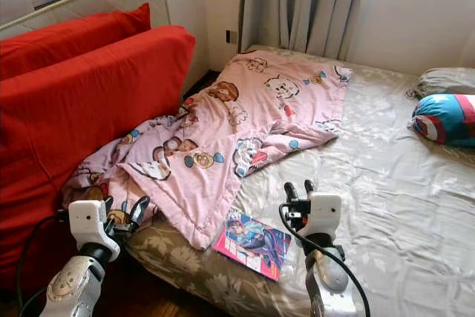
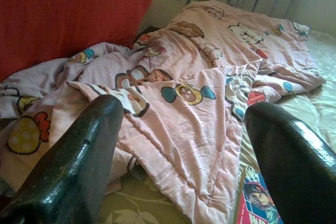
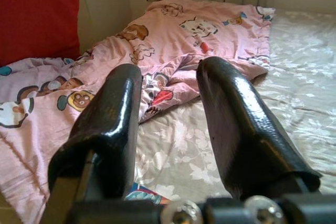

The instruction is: Clean up the room

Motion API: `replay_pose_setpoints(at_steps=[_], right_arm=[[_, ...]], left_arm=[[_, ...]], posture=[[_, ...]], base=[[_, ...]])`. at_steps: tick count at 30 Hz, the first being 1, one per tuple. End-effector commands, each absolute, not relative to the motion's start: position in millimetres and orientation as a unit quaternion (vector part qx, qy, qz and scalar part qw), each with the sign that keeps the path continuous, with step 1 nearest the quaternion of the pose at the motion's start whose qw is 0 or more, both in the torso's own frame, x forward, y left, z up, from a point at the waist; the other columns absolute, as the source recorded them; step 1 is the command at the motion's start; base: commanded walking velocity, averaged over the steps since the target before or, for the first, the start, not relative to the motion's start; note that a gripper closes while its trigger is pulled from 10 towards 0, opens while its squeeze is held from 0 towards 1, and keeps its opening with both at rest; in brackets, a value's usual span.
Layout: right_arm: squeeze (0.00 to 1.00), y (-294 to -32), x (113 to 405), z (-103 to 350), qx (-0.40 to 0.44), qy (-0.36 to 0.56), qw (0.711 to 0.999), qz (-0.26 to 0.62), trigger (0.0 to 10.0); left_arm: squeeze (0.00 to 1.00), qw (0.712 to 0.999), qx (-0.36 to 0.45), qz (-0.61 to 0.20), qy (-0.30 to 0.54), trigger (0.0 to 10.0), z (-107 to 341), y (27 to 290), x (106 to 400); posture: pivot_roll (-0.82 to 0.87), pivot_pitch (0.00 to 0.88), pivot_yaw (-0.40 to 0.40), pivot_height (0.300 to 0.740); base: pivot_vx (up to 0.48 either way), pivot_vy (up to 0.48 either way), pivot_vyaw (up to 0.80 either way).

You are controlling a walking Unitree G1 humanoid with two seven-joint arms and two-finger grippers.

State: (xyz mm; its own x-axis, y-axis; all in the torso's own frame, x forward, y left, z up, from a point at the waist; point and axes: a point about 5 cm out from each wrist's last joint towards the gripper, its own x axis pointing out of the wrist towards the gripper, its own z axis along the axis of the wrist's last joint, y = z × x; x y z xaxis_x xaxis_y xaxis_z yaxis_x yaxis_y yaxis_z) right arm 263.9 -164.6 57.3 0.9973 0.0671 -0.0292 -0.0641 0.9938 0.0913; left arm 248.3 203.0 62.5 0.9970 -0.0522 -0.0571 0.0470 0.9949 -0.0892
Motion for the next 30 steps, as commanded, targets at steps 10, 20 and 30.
replay_pose_setpoints(at_steps=[10, 20, 30], right_arm=[[0.0, -164.9, 267.0, 60.5, 0.037, 0.018, 0.999, 0.024, 10.0], [0.0, -158.3, 266.3, 60.9, 0.043, 0.017, 0.998, 0.035, 10.0], [0.0, -158.4, 266.5, 60.9, 0.039, 0.02, 0.999, 0.032, 10.0]], left_arm=[[0.0, 0.999, -0.039, -0.021, 0.015, 10.0, 72.5, 204.1, 253.5], [0.0, 0.999, -0.036, -0.019, 0.019, 10.0, 72.3, 205.2, 252.4], [0.0, 0.999, -0.037, -0.023, 0.022, 10.0, 72.6, 202.4, 252.9]], posture=[[-0.01, 0.041, -0.037, 0.667], [0.0, 0.066, -0.033, 0.667], [0.0, 0.071, -0.028, 0.667]], base=[[0.0, 0.0, 0.0], [0.0, 0.0, 0.0], [0.0, 0.0, 0.0]])
